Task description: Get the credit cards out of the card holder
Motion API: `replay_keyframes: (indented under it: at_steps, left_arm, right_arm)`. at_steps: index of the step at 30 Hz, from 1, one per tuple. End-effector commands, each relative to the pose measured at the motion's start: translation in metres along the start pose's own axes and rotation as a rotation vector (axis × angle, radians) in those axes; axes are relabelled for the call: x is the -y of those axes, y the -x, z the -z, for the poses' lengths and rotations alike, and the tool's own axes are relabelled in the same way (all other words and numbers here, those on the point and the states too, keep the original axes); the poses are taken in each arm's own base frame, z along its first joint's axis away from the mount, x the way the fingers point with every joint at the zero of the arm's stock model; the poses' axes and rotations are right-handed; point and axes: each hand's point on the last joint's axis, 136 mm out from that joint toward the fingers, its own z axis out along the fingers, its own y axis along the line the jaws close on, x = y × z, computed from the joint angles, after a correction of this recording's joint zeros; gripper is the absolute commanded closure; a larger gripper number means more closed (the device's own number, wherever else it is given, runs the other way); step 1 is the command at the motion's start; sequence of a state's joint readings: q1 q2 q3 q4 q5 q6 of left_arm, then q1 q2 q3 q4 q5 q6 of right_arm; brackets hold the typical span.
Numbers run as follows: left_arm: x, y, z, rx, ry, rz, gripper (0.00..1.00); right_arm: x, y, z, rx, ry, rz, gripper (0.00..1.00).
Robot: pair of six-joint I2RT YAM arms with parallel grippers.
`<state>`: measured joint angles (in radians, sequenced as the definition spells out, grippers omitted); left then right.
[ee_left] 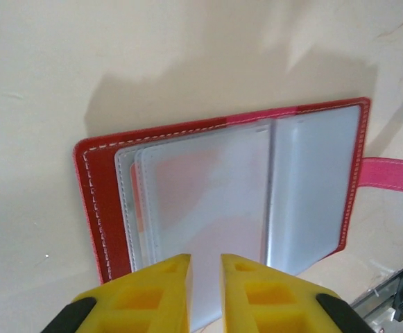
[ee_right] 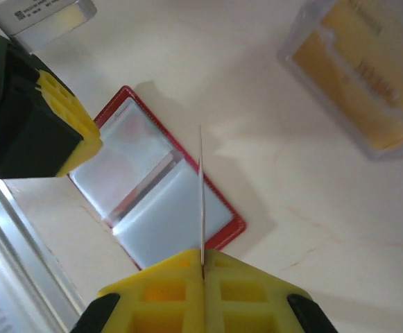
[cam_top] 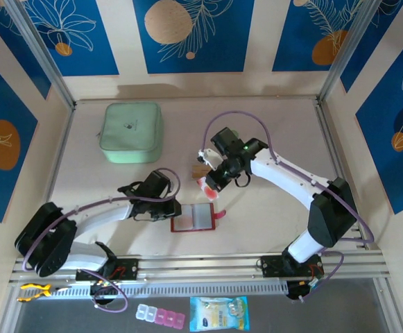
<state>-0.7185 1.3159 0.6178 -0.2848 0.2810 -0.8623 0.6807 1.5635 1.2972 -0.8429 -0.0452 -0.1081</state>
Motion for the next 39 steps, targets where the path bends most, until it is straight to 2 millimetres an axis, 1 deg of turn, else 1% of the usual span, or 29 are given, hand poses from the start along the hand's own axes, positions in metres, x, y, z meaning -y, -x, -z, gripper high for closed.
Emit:
replay_keyframes:
  at_steps: [1,4,6,10,12,18,23,30,34,39]
  left_arm:
    - [-0.001,0.003,0.01,0.028,0.027,-0.011,0.82]
    - [-0.002,0.004,0.013,0.03,0.033,-0.009,0.82]
    - [-0.005,0.002,0.014,0.035,0.038,-0.008,0.82]
    - [-0.009,0.0,0.019,0.044,0.046,0.0,0.81]
    - [-0.012,-0.001,0.022,0.054,0.049,0.006,0.8]
    - [-0.017,-0.002,0.026,0.051,0.055,0.017,0.8]
    - [-0.02,-0.005,0.023,0.044,0.051,0.043,0.8]
    - [-0.021,-0.006,0.023,0.042,0.054,0.057,0.8]
    - [-0.022,-0.007,0.025,0.041,0.06,0.058,0.8]
    - [-0.029,-0.009,0.027,0.045,0.075,0.065,0.8]
  right_arm:
    - [0.008,-0.003,0.011,-0.08,-0.075,0.318,1.0]
    - [0.019,0.004,0.014,-0.119,-0.122,0.436,1.0]
    - [0.027,0.015,0.016,-0.121,-0.131,0.478,1.0]
    - [0.04,0.041,0.021,-0.095,-0.11,0.496,1.0]
    - [0.045,0.051,0.019,-0.083,-0.092,0.501,1.0]
    - [0.07,0.071,0.012,-0.068,-0.064,0.504,1.0]
    - [0.085,0.084,0.003,-0.064,-0.033,0.509,1.0]
    - [0.099,0.09,-0.009,-0.102,0.016,0.509,1.0]
    - [0.102,0.088,-0.018,-0.126,0.04,0.514,1.0]
    - [0.107,0.085,-0.03,-0.149,0.045,0.524,1.0]
